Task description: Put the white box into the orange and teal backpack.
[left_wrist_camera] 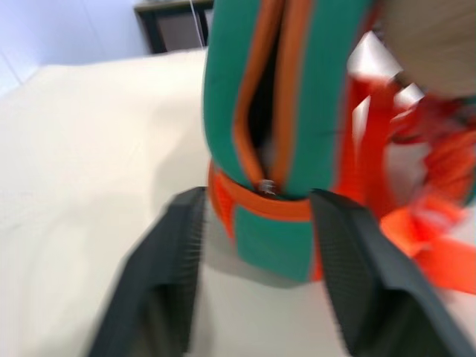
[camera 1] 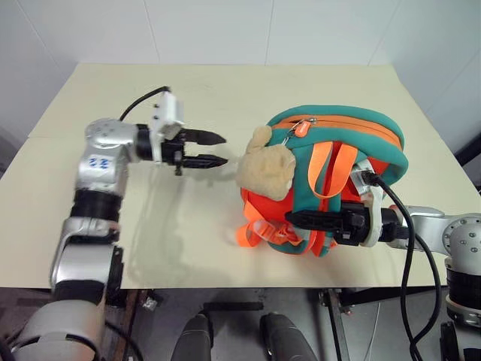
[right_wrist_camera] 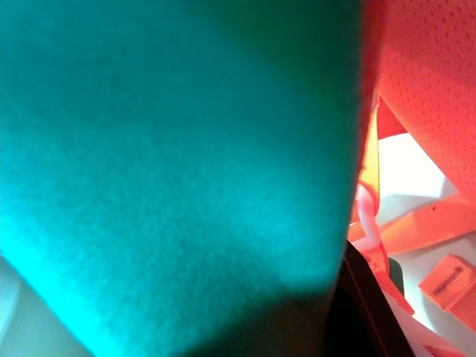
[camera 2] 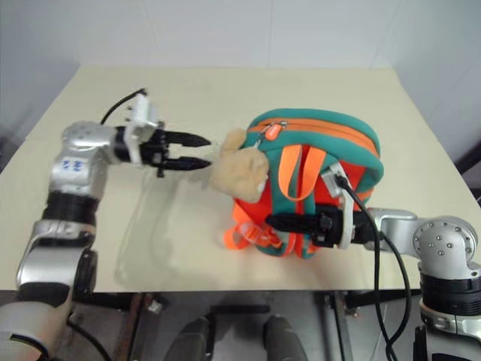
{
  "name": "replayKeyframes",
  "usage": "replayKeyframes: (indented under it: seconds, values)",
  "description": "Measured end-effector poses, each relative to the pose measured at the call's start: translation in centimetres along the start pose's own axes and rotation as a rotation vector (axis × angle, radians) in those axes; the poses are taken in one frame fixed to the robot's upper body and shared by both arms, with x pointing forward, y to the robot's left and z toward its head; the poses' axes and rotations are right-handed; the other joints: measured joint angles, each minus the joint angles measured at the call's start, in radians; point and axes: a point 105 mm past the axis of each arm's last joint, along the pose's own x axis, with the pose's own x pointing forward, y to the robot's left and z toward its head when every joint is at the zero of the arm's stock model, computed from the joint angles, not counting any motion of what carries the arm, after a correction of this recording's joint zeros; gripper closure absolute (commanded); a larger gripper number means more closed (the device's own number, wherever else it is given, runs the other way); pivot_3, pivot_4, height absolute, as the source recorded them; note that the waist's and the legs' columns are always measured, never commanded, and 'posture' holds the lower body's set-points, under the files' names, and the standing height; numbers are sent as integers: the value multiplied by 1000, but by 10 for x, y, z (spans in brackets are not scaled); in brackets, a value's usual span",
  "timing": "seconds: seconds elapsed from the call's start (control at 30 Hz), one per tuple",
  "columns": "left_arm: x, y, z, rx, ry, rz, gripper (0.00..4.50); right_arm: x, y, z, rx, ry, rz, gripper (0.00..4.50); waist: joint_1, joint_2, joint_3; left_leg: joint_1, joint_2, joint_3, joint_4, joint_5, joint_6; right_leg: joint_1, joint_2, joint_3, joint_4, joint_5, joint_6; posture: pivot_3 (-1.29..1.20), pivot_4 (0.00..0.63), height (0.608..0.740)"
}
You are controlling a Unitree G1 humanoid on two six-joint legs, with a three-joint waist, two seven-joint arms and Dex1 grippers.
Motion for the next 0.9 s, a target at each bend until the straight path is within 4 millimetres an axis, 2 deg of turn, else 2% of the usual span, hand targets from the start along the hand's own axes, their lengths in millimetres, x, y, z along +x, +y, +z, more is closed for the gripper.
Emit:
replayKeyframes:
  seconds: [0.13, 0.33, 0.4, 0.6, 0.73, 0.9]
  values:
    - [7, -32, 17, -38, -75, -42, 28, 2, -2, 1, -6, 2, -1, 3693, 10, 0, 0, 2, -1, 0, 1, 0, 0, 3, -1, 0, -1, 0, 0, 0, 150, 740]
    - [28, -54, 31, -41, -144, -44, 28, 5, -4, 3, -6, 9, 8, 3693, 14, 0, 0, 9, 0, 0, 0, 0, 0, 11, 0, 0, -6, 2, -1, 0, 150, 740]
    - [33, -57, 27, -47, -133, -50, 28, 4, -5, 3, -2, 8, 7, 3693, 11, 0, 0, 14, 0, 2, -2, 0, 0, 16, 1, 0, -11, 3, -1, 0, 150, 740]
    - [53, -57, 18, -43, -120, -39, 28, 4, -5, 3, -6, 9, 7, 3693, 13, 0, 0, 14, 0, 2, -3, -1, 0, 15, 1, 1, -12, 3, -1, 0, 150, 740]
    - [60, -49, 7, -39, -68, -15, 889, 4, -6, 3, -6, 9, 6, 3693, 13, 0, 0, 13, 0, 2, -3, -1, 0, 15, 1, 1, -12, 3, -1, 0, 150, 740]
    - [61, -46, 15, -47, -80, -25, 2360, 3, -6, 3, -8, 3, 3, 3693, 13, 0, 0, 13, 0, 2, -4, -1, 0, 15, 1, 1, -13, 3, -1, 0, 150, 740]
